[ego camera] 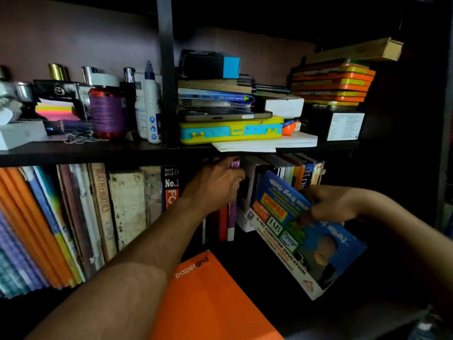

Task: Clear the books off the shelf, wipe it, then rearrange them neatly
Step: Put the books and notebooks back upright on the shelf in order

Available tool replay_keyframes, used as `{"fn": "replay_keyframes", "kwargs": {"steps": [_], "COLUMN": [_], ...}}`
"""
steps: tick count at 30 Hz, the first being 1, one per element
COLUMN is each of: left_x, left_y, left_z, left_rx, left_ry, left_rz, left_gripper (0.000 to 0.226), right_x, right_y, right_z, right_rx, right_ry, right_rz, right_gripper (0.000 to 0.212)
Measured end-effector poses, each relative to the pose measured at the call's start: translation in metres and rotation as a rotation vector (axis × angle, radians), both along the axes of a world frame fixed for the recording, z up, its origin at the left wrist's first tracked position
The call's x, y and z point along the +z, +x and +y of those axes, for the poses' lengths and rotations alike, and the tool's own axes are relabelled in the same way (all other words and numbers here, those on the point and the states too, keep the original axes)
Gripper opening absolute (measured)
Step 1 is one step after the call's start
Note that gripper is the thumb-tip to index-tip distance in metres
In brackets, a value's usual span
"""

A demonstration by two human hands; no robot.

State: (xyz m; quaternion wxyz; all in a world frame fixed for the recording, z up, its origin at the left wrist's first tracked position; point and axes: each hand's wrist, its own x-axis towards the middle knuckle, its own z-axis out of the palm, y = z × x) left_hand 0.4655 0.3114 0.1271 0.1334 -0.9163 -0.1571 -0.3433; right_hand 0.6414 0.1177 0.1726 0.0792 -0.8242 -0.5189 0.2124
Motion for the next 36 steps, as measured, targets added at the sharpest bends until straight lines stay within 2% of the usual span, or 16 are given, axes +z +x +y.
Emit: {"fn": "replay_keyframes", "kwargs": {"steps": [3,7,9,12,14,16,19,22,25,28,30,33,36], "left_x": [0.001,0.005,0.007,0.007,0.007,0.008,0.009,0.007,0.004,0.001,-0.001,-0.004,-0.009], "left_y": [0.000,-0.002,-0.002,0.003,0.009,0.013,0.017,0.021,0.022,0.020,0.020,0.021,0.022], "left_z": [-0.004,-0.008,-0.010,-0.015,-0.022,-0.027,-0.028,-0.024,-0.024,-0.022,-0.020,-0.015,-0.010], "left_rx": [0.025,0.071,0.103,0.218,0.281,0.321,0.329,0.337,0.341,0.338,0.323,0.328,0.334], "left_ry": [-0.028,-0.082,-0.111,-0.042,0.002,0.005,0.002,0.018,0.039,0.065,0.078,0.088,0.115], "left_rz": [0.005,0.004,0.063,0.129,0.159,0.194,0.207,0.187,0.178,0.173,0.159,0.154,0.123], "left_gripper": [0.032,0.020,0.020,0.032,0.037,0.036,0.035,0.038,0.045,0.051,0.056,0.076,0.079], "right_x": [-0.001,-0.001,0.004,0.011,0.014,0.013,0.014,0.022,0.026,0.024,0.016,-0.009,-0.044], "right_y": [-0.002,-0.001,-0.001,-0.005,-0.009,-0.010,-0.011,-0.015,-0.011,-0.007,-0.008,-0.015,-0.035], "right_z": [0.013,0.025,0.026,0.023,0.022,0.022,0.021,0.013,0.010,0.009,0.011,0.023,0.037], "right_rx": [0.037,0.013,0.012,0.046,0.047,0.035,0.062,0.053,0.006,-0.008,-0.028,-0.082,-0.154], "right_ry": [-0.006,0.011,-0.025,-0.102,-0.082,-0.048,-0.032,0.037,0.155,0.215,0.241,0.303,0.468], "right_rz": [-0.015,0.090,0.149,0.218,0.234,0.202,0.033,-0.058,-0.079,0.032,0.061,-0.088,-0.202], "right_gripper": [0.032,0.051,0.055,0.048,0.042,0.041,0.044,0.034,0.036,0.035,0.033,0.040,0.042]}}
